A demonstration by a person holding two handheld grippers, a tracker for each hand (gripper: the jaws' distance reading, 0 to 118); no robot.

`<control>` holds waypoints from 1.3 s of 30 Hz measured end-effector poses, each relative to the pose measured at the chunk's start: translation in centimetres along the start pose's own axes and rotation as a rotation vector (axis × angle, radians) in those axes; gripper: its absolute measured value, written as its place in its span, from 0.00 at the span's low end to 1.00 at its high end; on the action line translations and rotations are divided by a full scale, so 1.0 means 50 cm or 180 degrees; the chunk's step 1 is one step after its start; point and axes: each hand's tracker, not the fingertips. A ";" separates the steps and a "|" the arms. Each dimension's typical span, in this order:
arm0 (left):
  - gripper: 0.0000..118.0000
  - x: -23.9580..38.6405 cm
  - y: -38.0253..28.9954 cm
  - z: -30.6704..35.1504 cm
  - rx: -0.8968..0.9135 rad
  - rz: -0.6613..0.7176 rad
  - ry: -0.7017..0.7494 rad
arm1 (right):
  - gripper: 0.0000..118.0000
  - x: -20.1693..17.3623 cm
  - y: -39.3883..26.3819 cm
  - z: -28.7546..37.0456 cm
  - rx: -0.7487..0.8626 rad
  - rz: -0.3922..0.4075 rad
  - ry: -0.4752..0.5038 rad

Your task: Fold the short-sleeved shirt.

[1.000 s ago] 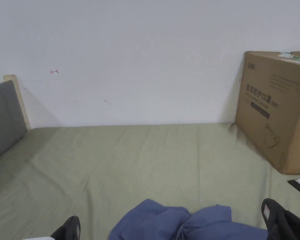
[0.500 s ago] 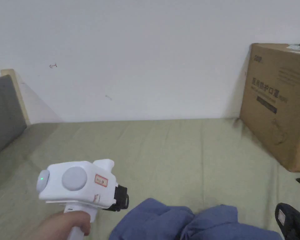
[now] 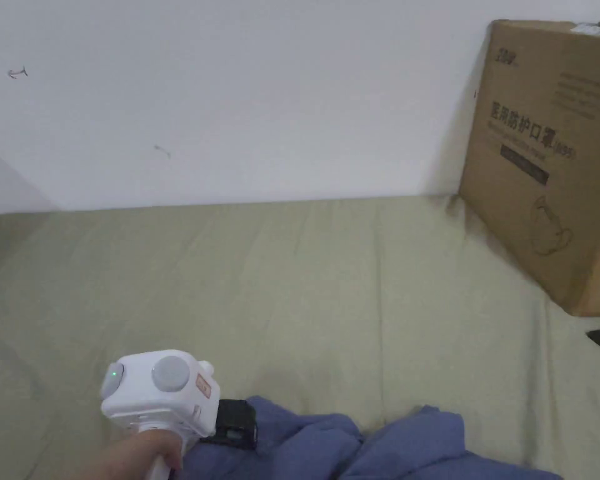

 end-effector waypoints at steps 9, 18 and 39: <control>0.03 0.038 -0.116 0.051 0.0847 -0.1033 0.0564 | 0.00 0.049 0.042 -0.115 -0.0121 -0.0163 -0.0082; 0.00 -0.017 -0.131 0.114 0.0979 -0.0563 0.0194 | 0.90 0.118 0.179 -0.509 -0.2562 -0.0518 0.0490; 0.00 -0.148 -0.204 0.312 0.1288 0.0072 0.0327 | 0.05 0.241 0.314 -0.321 -0.1685 -0.0769 0.0541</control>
